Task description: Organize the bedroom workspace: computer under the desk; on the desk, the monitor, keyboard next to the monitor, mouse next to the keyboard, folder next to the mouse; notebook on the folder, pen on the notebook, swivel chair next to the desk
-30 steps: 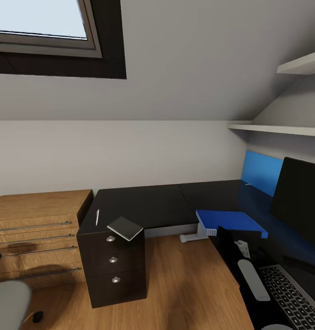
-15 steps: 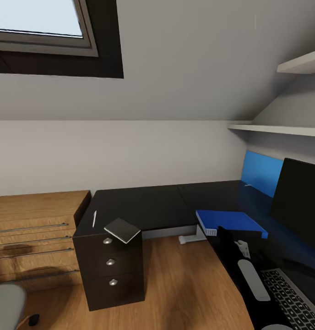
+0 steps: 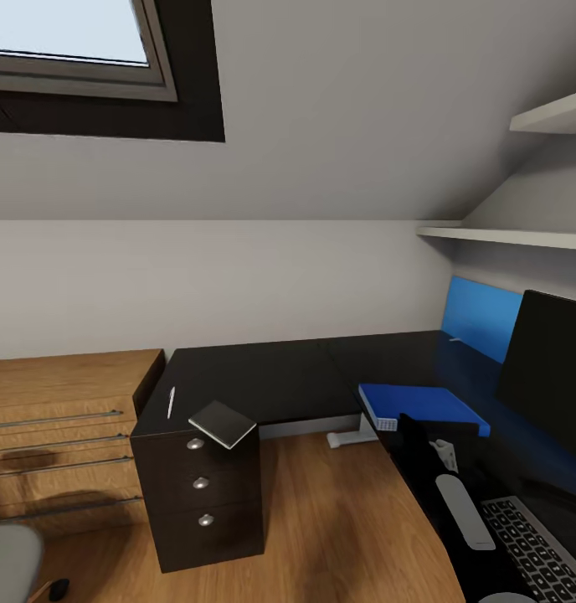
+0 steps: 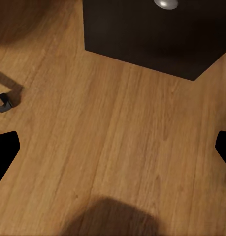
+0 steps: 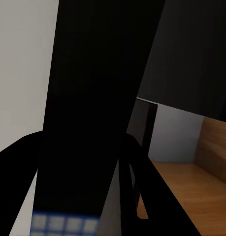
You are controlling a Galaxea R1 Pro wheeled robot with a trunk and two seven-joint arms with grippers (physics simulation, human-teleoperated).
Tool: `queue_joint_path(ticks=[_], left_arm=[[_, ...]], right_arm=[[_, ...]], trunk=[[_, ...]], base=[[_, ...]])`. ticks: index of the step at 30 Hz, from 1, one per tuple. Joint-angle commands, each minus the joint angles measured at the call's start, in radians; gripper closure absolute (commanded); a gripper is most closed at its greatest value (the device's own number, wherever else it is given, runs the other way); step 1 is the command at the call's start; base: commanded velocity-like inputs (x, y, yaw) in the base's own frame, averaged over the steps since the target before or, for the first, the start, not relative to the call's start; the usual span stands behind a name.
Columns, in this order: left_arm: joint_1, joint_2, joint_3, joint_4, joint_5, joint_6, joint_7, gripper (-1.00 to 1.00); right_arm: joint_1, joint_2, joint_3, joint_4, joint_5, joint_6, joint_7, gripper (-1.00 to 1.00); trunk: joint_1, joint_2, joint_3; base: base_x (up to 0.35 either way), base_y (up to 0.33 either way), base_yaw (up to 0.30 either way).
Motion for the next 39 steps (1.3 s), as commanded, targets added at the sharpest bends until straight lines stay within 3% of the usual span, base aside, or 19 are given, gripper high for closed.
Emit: queue_joint_path(ticks=[1, 39], left_arm=[[-0.001, 0.000, -0.001, 0.000, 0.010, -0.003, 0.001, -1.00], [-0.001, -0.002, -0.004, 0.000, 0.008, -0.002, 0.001, -1.00]], right_arm=[[0.000, 0.000, -0.002, -0.002, -0.006, 0.005, -0.005, 1.00], [0.000, 0.001, -0.001, -0.003, -0.007, 0.003, -0.001, 1.00]], trunk=[[0.000, -0.001, -0.001], [0.000, -0.001, -0.005]], base=[[0.002, 0.000, 0.000], [0.000, 0.000, 0.005]])
